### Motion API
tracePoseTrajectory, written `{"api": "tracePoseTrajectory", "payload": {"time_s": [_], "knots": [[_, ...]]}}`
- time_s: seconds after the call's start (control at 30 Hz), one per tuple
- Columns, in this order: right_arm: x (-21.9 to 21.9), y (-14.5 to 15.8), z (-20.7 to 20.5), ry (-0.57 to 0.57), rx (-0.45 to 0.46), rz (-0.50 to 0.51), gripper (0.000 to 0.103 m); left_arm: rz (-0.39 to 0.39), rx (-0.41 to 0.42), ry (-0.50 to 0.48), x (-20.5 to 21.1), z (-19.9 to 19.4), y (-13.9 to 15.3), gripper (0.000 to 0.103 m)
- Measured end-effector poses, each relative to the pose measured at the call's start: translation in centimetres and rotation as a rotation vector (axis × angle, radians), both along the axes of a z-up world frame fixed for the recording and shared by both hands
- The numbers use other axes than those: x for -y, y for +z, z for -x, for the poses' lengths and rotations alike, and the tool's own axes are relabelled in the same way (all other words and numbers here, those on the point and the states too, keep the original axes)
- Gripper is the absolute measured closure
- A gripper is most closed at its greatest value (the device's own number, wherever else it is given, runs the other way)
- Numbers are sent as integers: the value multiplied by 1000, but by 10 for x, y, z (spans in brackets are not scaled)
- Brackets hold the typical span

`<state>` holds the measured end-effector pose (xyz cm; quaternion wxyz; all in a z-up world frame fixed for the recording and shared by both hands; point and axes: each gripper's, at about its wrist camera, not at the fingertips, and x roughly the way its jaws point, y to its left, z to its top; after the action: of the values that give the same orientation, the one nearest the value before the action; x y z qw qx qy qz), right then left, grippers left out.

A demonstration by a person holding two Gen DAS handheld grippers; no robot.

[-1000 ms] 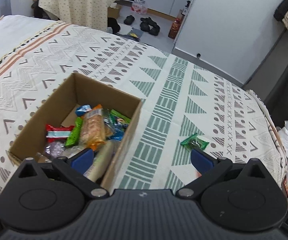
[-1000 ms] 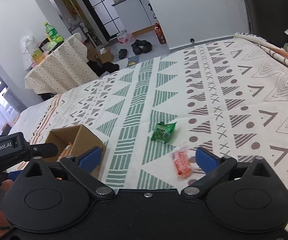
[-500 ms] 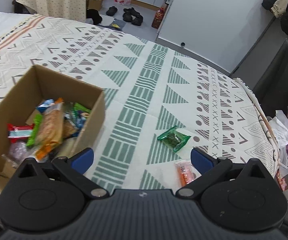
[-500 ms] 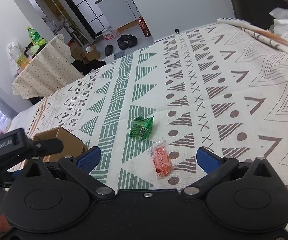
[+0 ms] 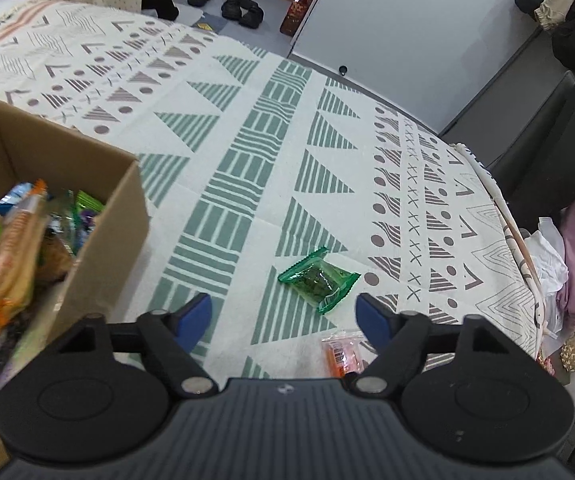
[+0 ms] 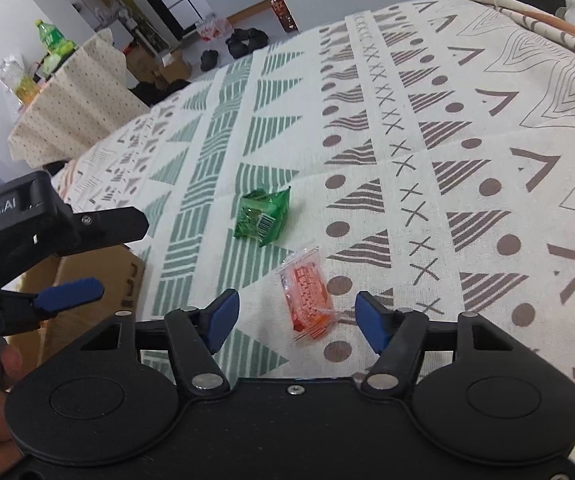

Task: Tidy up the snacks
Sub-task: 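Grasp the green wrapped candy with the left tool while the right tool grasps the orange-red packet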

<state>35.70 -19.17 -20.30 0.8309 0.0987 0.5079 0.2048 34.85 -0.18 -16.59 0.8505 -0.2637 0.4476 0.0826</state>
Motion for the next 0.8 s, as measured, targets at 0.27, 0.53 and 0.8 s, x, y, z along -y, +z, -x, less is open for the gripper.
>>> {"api": "tracePoseTrajectory", "payload": {"time_s": [0.27, 0.53, 0.8], "knots": [[-12, -20, -9, 28, -25, 52, 64, 78, -26, 10, 3, -23, -28, 50], [-4, -24, -20, -17, 10, 89, 77, 143, -47, -6, 14, -46, -46, 53], [5, -27, -29, -56, 5, 78, 77, 149, -53, 2, 18, -67, -53, 52]]}}
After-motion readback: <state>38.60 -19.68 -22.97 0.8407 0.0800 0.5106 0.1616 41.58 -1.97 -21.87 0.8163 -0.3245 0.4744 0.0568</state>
